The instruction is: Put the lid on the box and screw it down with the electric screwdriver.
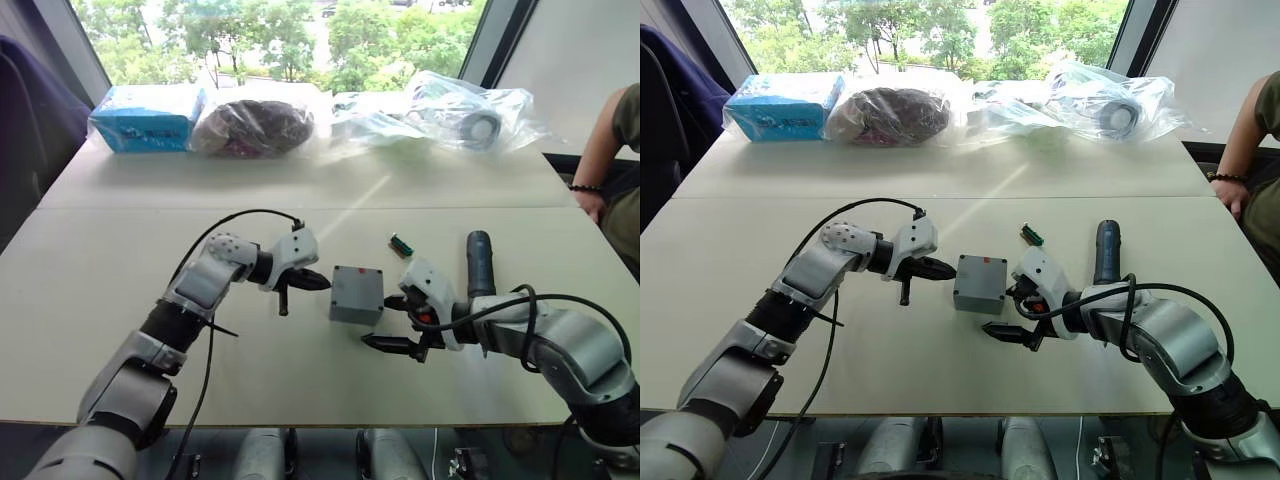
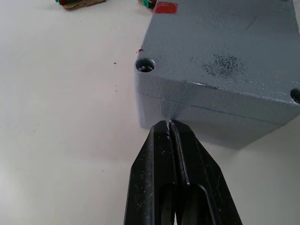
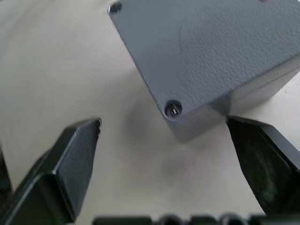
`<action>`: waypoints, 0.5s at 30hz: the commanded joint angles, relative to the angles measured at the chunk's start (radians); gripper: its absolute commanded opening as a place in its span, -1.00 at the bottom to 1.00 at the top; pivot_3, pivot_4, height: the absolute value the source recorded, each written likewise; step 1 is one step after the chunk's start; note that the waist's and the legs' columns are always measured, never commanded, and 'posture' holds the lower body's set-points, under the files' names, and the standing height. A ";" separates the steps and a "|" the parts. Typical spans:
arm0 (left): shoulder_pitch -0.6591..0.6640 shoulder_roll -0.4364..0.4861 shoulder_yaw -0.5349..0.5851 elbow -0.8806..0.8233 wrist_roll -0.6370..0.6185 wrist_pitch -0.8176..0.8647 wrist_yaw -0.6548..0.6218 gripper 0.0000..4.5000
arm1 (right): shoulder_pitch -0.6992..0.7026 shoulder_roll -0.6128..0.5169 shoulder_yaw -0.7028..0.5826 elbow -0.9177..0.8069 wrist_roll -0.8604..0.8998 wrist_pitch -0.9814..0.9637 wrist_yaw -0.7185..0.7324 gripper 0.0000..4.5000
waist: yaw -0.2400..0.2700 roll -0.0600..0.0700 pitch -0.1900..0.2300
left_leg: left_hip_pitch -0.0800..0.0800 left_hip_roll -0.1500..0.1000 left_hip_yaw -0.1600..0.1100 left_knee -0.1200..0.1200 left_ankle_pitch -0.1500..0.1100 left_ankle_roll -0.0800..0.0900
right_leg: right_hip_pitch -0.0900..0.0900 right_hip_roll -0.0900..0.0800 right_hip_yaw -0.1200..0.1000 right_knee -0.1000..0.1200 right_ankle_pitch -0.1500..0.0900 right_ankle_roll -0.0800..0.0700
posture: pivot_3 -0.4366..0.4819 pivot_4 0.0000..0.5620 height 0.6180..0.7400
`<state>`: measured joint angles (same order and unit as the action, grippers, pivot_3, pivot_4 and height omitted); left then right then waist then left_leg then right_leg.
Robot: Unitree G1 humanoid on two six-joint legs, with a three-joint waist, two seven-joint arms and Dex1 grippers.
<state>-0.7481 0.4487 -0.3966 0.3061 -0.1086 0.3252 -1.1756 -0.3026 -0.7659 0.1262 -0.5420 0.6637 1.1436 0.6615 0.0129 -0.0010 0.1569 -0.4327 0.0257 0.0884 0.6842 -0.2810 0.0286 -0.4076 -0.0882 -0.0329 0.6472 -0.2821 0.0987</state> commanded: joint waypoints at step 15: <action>0.070 0.139 0.041 -0.122 0.025 -0.005 -0.079 -1.00 | -0.032 -0.150 -0.032 -0.050 -0.024 -0.074 0.052 0.98 | -0.003 0.000 0.000 | 0.000 0.001 -0.001 0.000 0.000 0.000 | 0.000 0.000 0.000 0.000 0.000 0.000 | -0.05 -0.47 1.00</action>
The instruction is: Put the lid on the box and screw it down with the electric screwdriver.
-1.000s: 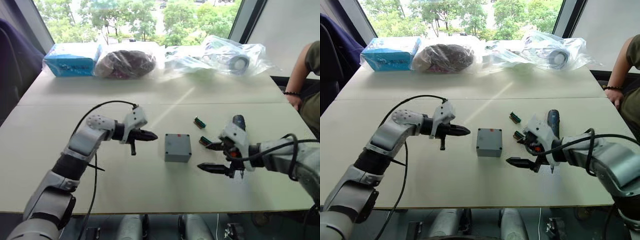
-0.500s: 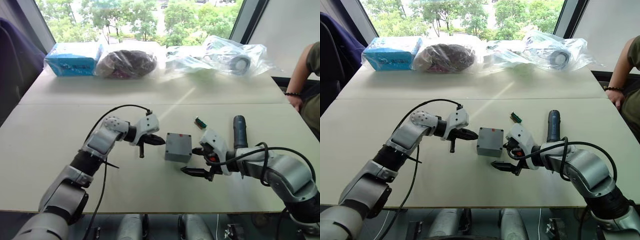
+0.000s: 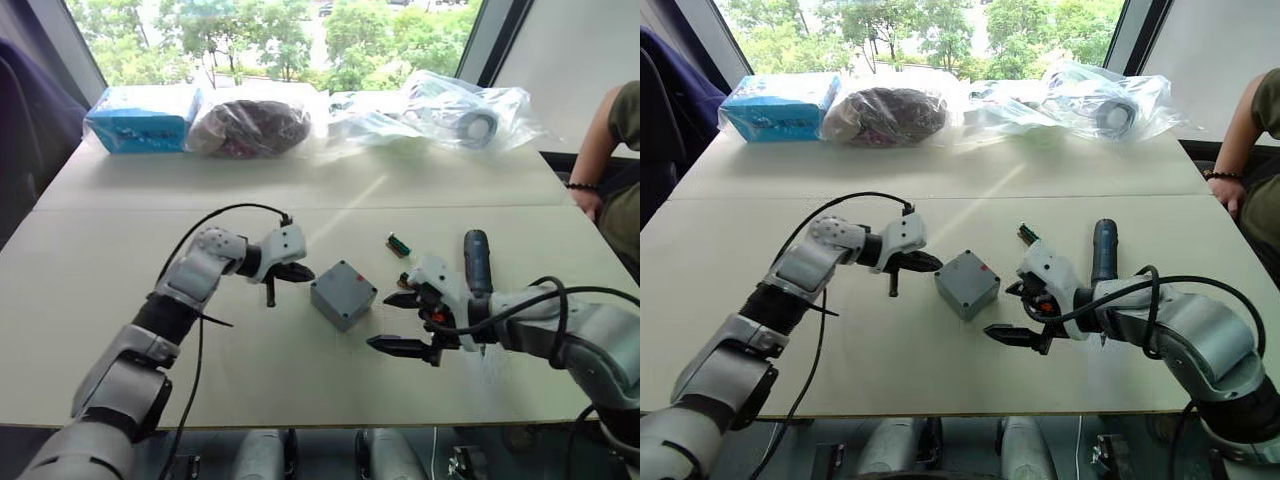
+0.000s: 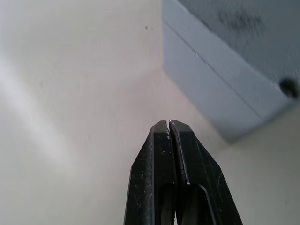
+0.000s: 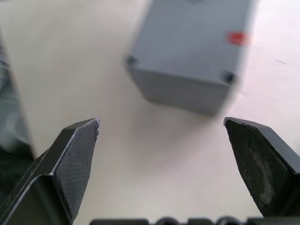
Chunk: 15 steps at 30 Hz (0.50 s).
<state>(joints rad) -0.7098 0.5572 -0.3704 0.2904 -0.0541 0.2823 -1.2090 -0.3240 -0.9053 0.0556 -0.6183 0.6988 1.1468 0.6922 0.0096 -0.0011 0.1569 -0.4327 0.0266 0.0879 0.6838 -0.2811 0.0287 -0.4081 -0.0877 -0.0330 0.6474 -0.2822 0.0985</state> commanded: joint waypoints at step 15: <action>0.054 -0.065 0.013 -0.175 -0.024 0.151 0.048 -1.00 | -0.040 0.077 0.155 0.090 -0.165 -0.188 0.061 0.98 | 0.005 0.000 0.000 | 0.000 -0.001 0.000 0.001 0.000 0.000 | 0.001 0.000 0.000 0.001 0.000 0.000 | -0.05 -0.47 1.00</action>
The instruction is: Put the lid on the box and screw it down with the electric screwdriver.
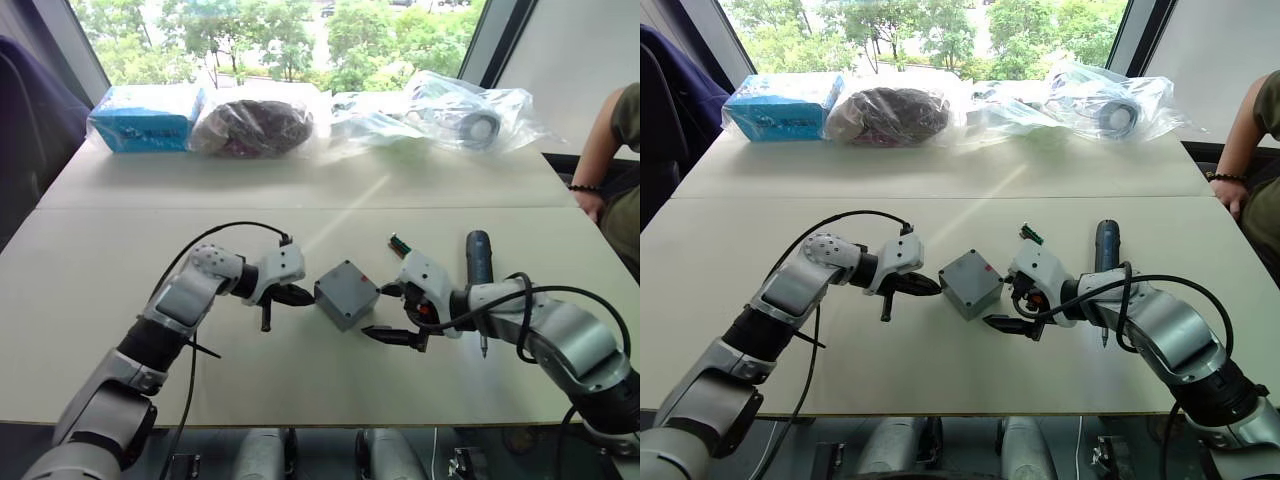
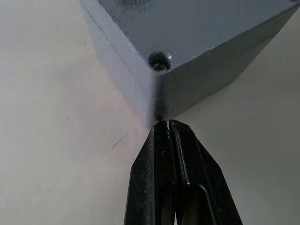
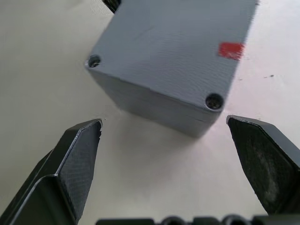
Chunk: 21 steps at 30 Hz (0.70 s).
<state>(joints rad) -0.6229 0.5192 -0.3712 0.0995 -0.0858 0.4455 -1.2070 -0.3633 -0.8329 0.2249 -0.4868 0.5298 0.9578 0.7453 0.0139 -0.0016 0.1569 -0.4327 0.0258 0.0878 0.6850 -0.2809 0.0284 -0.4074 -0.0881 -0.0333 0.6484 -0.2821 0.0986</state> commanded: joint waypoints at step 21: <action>-0.079 -0.022 0.049 0.046 -0.024 -0.024 0.030 -1.00 | 0.011 -0.020 -0.185 -0.079 0.095 0.107 0.010 0.98 | 0.000 0.000 0.000 | 0.000 0.000 0.000 0.000 0.000 0.000 | 0.000 0.000 0.000 0.000 0.000 0.000 | -0.05 -0.47 1.00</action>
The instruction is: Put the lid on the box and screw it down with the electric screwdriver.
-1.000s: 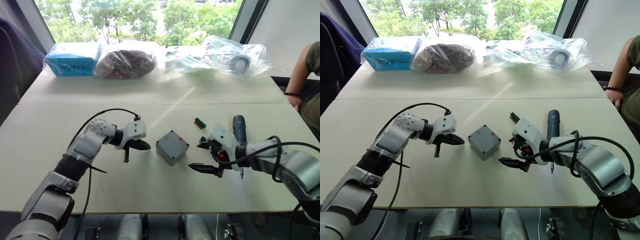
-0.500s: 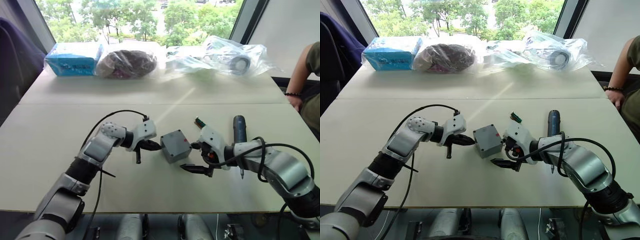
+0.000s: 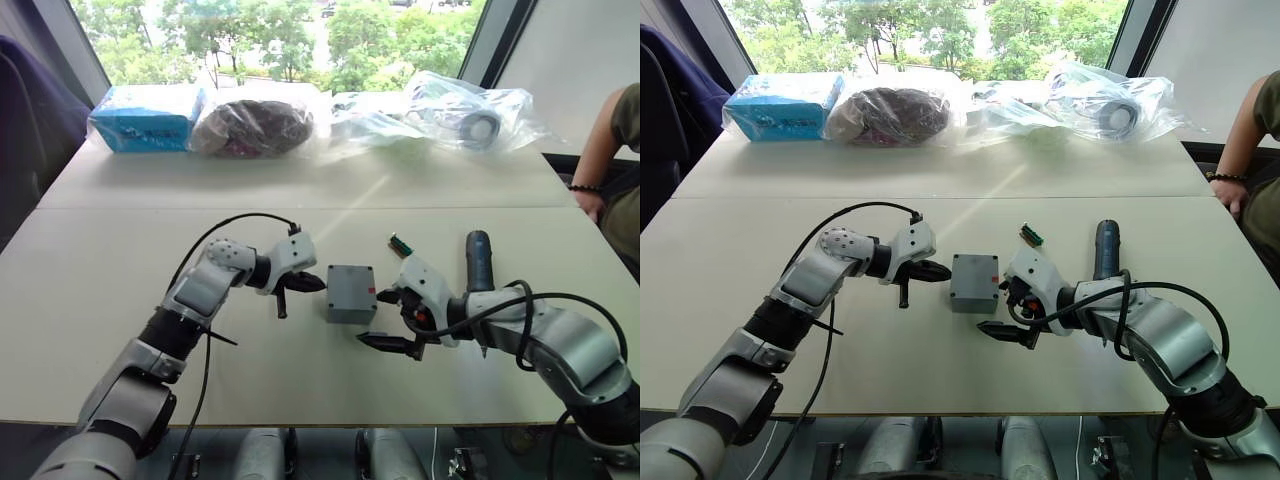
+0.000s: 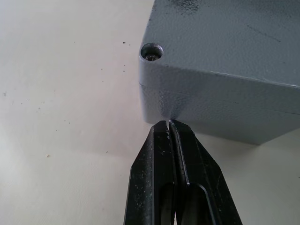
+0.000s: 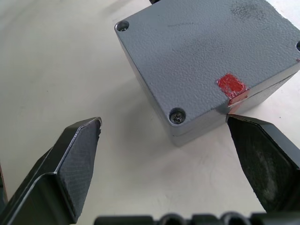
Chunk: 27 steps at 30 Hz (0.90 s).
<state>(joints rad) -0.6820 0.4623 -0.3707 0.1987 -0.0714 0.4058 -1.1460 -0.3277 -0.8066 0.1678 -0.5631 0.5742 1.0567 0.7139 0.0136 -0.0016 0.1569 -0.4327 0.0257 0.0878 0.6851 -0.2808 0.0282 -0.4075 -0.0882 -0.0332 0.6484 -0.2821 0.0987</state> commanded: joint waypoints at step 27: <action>-0.009 0.065 0.204 -0.229 -0.255 0.194 0.014 -1.00 | -0.429 0.219 -0.082 1.048 -0.356 -0.634 0.094 0.31 | -0.005 0.000 0.000 | 0.001 0.001 0.002 -0.001 0.004 -0.008 | 0.000 0.001 0.001 0.000 0.000 0.000 | -0.05 -0.47 1.00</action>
<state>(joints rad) -0.6856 0.5189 -0.1759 0.0020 -0.3145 0.6030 -1.1361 -0.7214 -0.5879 0.1001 0.4807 0.2294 0.4525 0.7993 0.0088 -0.0021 0.1570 -0.4315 0.0263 0.0895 0.6843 -0.2763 0.0206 -0.4074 -0.0877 -0.0324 0.6488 -0.2821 0.0987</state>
